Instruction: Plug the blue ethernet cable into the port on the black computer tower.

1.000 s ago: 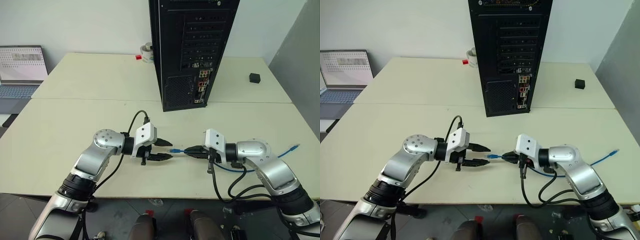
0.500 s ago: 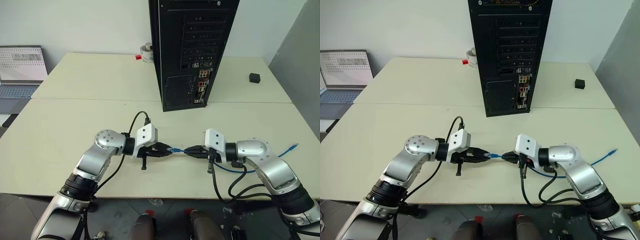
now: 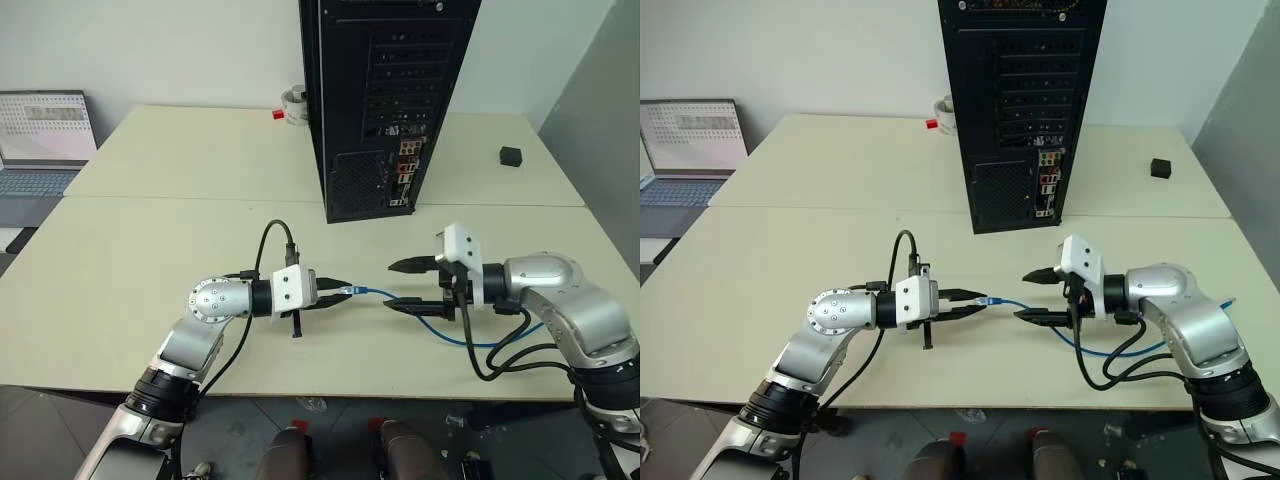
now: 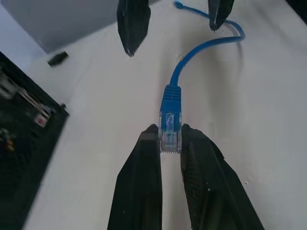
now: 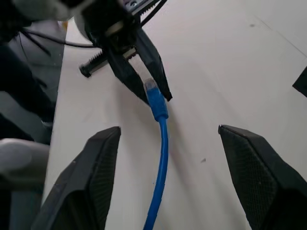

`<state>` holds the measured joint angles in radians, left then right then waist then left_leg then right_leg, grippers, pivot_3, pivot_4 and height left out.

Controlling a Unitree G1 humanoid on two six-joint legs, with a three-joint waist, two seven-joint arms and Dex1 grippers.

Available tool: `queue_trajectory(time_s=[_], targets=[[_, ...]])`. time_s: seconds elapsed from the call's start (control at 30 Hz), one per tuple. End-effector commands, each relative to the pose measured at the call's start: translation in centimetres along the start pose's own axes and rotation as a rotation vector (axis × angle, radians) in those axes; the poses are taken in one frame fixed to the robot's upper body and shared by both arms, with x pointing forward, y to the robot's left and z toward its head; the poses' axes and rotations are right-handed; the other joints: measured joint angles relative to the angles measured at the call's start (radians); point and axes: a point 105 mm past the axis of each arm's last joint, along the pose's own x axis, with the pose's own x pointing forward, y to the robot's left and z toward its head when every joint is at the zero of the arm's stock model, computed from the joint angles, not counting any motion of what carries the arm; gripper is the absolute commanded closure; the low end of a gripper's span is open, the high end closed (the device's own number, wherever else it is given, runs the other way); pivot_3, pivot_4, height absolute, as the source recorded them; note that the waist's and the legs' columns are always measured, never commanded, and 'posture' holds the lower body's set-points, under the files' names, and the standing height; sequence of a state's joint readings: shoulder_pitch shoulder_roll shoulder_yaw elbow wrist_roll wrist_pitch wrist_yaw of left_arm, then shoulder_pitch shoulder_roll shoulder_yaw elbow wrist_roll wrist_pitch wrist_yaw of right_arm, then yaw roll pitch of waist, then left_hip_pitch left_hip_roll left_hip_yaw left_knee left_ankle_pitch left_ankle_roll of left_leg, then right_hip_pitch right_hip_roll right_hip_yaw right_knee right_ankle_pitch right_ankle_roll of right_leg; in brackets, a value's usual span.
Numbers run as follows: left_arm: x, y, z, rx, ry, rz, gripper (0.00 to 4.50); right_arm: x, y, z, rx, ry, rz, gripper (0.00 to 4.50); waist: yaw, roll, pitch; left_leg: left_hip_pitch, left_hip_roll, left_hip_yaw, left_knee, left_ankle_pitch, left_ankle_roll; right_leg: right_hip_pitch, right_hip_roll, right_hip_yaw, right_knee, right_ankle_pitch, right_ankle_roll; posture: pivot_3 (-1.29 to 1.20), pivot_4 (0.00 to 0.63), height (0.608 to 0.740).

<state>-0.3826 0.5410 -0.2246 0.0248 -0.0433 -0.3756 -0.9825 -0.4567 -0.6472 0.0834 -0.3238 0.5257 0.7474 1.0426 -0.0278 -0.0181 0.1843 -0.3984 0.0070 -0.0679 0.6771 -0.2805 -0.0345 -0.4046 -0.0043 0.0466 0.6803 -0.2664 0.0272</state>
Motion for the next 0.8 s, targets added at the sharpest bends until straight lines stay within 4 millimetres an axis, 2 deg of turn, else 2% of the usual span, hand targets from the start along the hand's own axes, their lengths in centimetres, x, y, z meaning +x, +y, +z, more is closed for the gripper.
queue_trajectory(time_s=[0.03, 0.3, 0.7, 0.8], targets=[[-0.9, 0.9, 1.2, 0.294, -0.061, 0.096, 4.22, 0.5, 0.4, 1.4, 0.12, -0.107, -0.01, 1.19, -0.001, 0.0, 0.0, 0.0, 0.0, 0.0, 0.0, 0.0, 0.0, 0.0, 0.0, 0.0, 0.0, 0.0, 0.0, 0.0, 0.15, 0.74], [-1.7, 1.4, 1.1, 0.512, -0.085, 0.174, 4.22, 1.8, 1.1, 1.6, 0.272, -0.187, 0.018, 1.19, 0.001, 0.0, 0.0, -0.001, -0.001, 0.0, 0.0, 0.0, 0.0, 0.0, 0.001, -0.001, 0.0, 0.0, 0.0, 0.0, 0.15, 0.74], [-2.0, 2.6, 1.1, 0.604, -0.087, 0.233, 4.22, 3.2, 0.8, 1.7, 0.312, -0.226, 0.006, 1.19, 0.0, 0.0, 0.0, 0.0, -0.001, 0.0, 0.0, 0.0, 0.0, 0.0, 0.003, -0.001, 0.0, 0.0, 0.0, 0.0, 0.15, 0.74], [-2.0, 2.5, 1.1, 0.616, -0.088, 0.228, 4.22, 3.3, 0.6, 1.8, 0.314, -0.235, 0.0, 2.03, -0.001, 0.0, 0.0, 0.0, -0.001, 0.0, 0.0, 0.0, 0.0, 0.0, 0.003, -0.001, 0.001, 0.0, 0.0, 0.0, 0.15, 0.74]])
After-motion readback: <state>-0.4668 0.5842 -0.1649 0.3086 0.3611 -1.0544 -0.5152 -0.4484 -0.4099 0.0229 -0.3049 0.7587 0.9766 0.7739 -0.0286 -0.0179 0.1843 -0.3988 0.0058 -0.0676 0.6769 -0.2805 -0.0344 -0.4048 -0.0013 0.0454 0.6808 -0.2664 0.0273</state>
